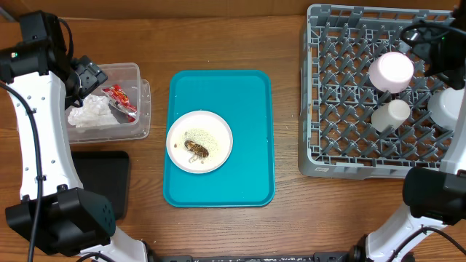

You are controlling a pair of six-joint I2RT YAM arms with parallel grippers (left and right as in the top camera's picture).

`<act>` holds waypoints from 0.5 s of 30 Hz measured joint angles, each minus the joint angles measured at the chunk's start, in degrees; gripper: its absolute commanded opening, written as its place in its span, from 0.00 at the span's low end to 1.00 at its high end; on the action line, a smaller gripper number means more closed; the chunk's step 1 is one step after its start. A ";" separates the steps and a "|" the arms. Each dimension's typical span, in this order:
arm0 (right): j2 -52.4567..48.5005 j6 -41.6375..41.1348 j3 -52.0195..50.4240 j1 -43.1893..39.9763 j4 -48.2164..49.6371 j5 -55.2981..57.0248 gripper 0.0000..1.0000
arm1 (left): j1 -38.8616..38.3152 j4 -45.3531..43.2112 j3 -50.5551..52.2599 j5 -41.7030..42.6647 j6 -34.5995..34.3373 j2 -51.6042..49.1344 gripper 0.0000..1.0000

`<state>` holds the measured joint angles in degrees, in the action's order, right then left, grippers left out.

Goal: Sort waste into correct bins and load items into the dishwasher

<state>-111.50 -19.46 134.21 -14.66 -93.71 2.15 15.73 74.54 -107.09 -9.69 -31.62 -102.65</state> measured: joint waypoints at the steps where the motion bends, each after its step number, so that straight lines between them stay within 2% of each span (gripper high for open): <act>1: 0.00 0.00 0.00 -0.20 0.02 0.11 1.00 | 0.00 0.00 0.00 0.00 0.00 0.00 1.00; 5: 0.00 0.02 0.00 -0.31 0.02 0.22 1.00 | 0.00 0.00 0.00 0.70 -0.26 0.00 1.00; 8: 0.00 0.02 0.00 -0.31 0.00 0.22 1.00 | 0.00 0.22 0.00 5.14 -0.98 0.00 1.00; 11: 0.00 0.02 0.00 -0.28 0.02 0.22 1.00 | 0.00 2.47 0.00 13.81 -0.76 0.00 1.00; 15: 0.00 0.02 0.00 -0.31 0.00 0.22 1.00 | -0.79 4.33 0.00 29.77 5.44 0.00 1.00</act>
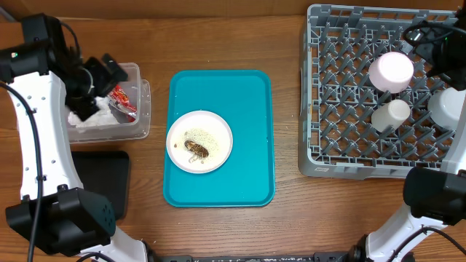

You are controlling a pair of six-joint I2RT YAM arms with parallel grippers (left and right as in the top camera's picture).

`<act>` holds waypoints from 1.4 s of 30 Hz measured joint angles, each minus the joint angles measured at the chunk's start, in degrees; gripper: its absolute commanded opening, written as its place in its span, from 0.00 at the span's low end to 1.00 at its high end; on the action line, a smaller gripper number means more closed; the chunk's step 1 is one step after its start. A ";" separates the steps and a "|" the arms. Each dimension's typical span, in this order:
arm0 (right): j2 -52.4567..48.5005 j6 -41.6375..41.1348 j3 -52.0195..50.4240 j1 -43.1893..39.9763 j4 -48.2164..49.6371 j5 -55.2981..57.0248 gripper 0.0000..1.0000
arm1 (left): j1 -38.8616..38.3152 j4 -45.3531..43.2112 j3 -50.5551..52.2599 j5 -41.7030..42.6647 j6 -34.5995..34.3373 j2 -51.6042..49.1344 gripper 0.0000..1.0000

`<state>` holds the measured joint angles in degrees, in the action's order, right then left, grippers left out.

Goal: Sort waste into correct bins and load items into the dishwasher
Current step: 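Reach the left gripper to the white plate and grasp its rim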

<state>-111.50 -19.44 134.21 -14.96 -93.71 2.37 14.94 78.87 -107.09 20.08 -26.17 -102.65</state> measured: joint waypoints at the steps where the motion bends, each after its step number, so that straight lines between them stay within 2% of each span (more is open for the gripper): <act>1: 0.00 0.00 0.00 0.00 0.00 0.02 1.00 | -0.55 1.03 0.00 3.26 1.40 0.00 1.00; 5: 0.00 0.04 0.00 0.02 -0.02 0.02 1.00 | -4.68 4.37 0.00 10.62 6.80 0.00 1.00; 9: 0.00 0.00 0.00 0.00 0.02 0.00 1.00 | -12.02 5.57 0.00 11.02 10.34 0.00 1.00; 16: 0.00 0.02 0.00 0.00 0.00 0.02 1.00 | -29.73 5.60 0.00 -2.99 10.23 0.00 1.00; 23: 0.00 0.00 0.00 0.00 0.00 0.02 1.00 | -42.62 5.11 0.00 -15.43 7.41 -0.42 1.00; 25: 0.00 0.00 0.00 0.00 0.02 0.00 1.00 | -45.38 5.14 0.00 -18.10 5.86 -1.62 0.89; 29: 0.00 0.00 0.00 0.00 0.00 0.00 1.00 | -49.13 5.11 0.00 -23.08 1.84 -6.73 0.60; 36: 0.00 0.02 0.00 0.00 -0.02 0.02 1.00 | -51.71 2.75 0.02 -27.36 -1.75 -17.11 0.60; 42: 0.00 0.02 0.00 0.00 0.00 0.00 1.00 | -51.71 2.64 0.02 -28.37 -4.44 -23.52 0.55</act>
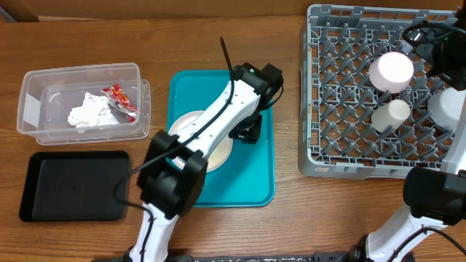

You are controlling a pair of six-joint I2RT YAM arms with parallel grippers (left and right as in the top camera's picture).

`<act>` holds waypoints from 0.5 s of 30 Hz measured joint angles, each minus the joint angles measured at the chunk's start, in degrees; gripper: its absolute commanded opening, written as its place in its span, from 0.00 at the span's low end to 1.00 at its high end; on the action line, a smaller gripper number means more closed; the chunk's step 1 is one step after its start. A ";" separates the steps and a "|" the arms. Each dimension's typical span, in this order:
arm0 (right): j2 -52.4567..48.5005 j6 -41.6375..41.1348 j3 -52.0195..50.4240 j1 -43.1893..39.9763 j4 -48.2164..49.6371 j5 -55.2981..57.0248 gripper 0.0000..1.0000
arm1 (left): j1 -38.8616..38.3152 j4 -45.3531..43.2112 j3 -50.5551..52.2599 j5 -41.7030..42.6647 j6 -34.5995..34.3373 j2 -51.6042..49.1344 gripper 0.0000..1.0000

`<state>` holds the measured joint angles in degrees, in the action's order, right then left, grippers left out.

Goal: Sort waste into correct bins and load items into the dishwasher
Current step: 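Reach the left gripper to the white plate and grasp its rim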

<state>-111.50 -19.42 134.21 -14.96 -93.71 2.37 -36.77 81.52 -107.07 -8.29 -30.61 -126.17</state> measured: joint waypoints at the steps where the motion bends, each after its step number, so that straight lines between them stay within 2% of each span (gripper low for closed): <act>1: 0.00 0.00 0.00 0.00 0.00 0.02 1.00 | 0.00 -0.13 0.00 -0.11 -0.57 -1.14 0.55; 9: 0.00 0.00 0.00 0.00 0.00 0.02 1.00 | 0.00 -2.91 0.00 -0.13 -2.10 -5.31 0.47; 15: 0.00 0.00 0.00 0.02 0.00 0.02 1.00 | 0.00 -4.87 0.00 -0.13 -2.62 -5.44 0.36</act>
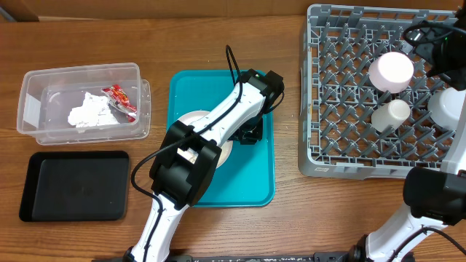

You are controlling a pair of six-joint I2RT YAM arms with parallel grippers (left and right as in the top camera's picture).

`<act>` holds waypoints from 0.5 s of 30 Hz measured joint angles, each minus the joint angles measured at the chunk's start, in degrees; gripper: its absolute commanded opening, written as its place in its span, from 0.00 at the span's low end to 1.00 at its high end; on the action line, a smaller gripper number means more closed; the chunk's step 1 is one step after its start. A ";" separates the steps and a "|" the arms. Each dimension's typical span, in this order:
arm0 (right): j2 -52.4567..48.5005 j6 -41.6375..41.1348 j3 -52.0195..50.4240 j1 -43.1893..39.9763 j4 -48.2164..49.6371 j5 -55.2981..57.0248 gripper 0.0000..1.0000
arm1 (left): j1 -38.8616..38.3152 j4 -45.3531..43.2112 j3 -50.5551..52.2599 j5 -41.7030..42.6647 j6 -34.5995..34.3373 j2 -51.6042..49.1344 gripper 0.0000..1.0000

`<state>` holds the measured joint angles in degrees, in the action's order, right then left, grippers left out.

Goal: Sort waste into correct bins and load items into the dishwasher
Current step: 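Reach the left gripper to the white plate and grasp its rim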

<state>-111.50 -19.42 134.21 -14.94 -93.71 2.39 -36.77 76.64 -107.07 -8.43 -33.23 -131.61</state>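
In the overhead view my left arm reaches across the teal tray (258, 182). Its gripper (251, 133) hangs at the right rim of the white plate (188, 120). The arm covers most of the plate and the food scraps on it. Whether the fingers are open or shut is hidden. A clear bin (29, 109) at the left holds a white tissue (86, 113) and a red wrapper (120, 98). My right gripper (426, 35) is over the grey dish rack (342, 145), beside a pink cup (391, 70); its jaws do not show.
A black tray (73, 185) lies at the front left, below the clear bin. In the rack also stand a white cup (389, 115) and a white item (445, 105) at the right edge. Bare wood separates the teal tray from the rack.
The left arm has shifted slightly, its elbow now a little lower and further right over the plate. The gripper stays at the plate's right rim. The right arm is unmoved.
First my left gripper was over the clear bin by the red wrapper and the tissue, and it was still there half a second later. Later it was across the teal tray at the plate's right side, where it remains. The wrapper lies in the bin.
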 measured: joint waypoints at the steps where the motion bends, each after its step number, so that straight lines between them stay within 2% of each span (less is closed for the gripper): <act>1: 0.00 0.00 0.00 -0.02 0.00 0.00 1.00 | 0.00 0.00 0.00 0.00 -0.15 -0.04 0.34; 15: 0.00 -0.02 0.00 0.00 0.00 0.00 1.00 | 0.00 -1.53 0.68 -1.77 -1.66 -0.70 0.35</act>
<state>-111.50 -19.44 134.21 -14.94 -93.71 2.39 -36.77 75.11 -106.39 -10.20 -34.89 -132.31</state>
